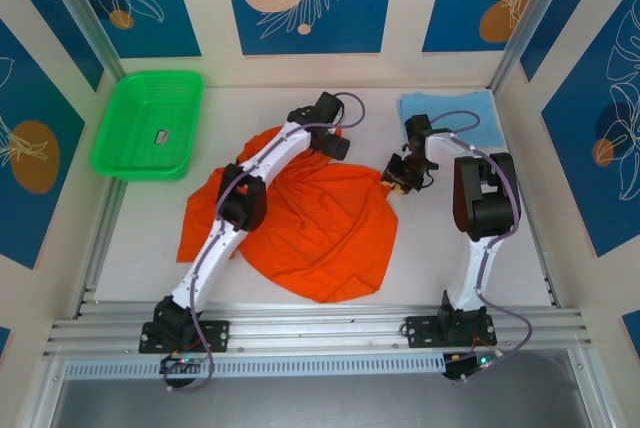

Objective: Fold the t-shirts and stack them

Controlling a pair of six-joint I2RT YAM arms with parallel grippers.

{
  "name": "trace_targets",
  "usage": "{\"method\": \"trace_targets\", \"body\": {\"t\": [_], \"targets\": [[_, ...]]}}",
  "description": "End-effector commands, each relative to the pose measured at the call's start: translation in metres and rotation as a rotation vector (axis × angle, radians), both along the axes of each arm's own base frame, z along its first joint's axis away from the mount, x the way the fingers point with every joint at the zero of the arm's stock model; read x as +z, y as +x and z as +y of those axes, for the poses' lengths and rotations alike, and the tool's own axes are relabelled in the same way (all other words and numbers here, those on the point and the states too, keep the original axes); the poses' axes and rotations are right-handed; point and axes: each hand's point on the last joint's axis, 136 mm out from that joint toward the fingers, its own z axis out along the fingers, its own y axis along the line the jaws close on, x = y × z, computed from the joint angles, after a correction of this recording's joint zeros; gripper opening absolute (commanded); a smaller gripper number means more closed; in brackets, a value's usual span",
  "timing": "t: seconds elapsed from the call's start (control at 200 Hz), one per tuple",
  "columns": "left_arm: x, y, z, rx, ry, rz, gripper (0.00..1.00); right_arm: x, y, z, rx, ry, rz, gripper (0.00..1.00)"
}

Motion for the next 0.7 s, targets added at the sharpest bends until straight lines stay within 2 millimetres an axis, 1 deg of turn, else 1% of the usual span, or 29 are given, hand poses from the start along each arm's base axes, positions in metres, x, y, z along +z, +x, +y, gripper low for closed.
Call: {"method": "trace_targets", "body": {"t": [0.0, 0.1, 0.19, 0.25, 0.315, 0.385, 0.495, 0.555, 0.695], "targets": [[-0.010, -0.003, -0.014, -0.054, 0.027, -0.023, 0.75, -0.002, 0.004, 0.010, 0.020, 0.037, 0.010, 0.19], [-0.003, -0.001, -0.012, -0.034, 0.041, -0.041, 0.53, -0.002, 0.006, 0.008, 0.011, 0.022, 0.004, 0.07], [0.005, 0.002, -0.008, -0.006, 0.042, -0.055, 0.34, 0.004, 0.008, 0.009, 0.011, 0.025, -0.022, 0.00], [0.013, 0.005, -0.003, 0.022, 0.028, -0.058, 0.21, 0.011, 0.012, 0.011, 0.009, 0.031, -0.052, 0.00], [0.023, 0.009, 0.003, 0.056, 0.008, -0.062, 0.11, 0.020, 0.016, 0.011, 0.008, 0.029, -0.080, 0.00], [0.040, 0.015, 0.012, 0.102, -0.016, -0.078, 0.00, 0.032, 0.021, 0.008, 0.002, 0.013, -0.116, 0.00], [0.073, 0.024, 0.028, 0.176, -0.069, -0.112, 0.00, 0.057, 0.030, -0.001, -0.023, -0.023, -0.186, 0.00], [0.094, 0.029, 0.037, 0.215, -0.111, -0.138, 0.00, 0.071, 0.037, -0.006, -0.041, -0.030, -0.225, 0.00], [0.131, 0.044, 0.071, 0.333, -0.172, -0.196, 0.00, 0.102, 0.058, -0.017, -0.081, -0.054, -0.313, 0.00]]}}
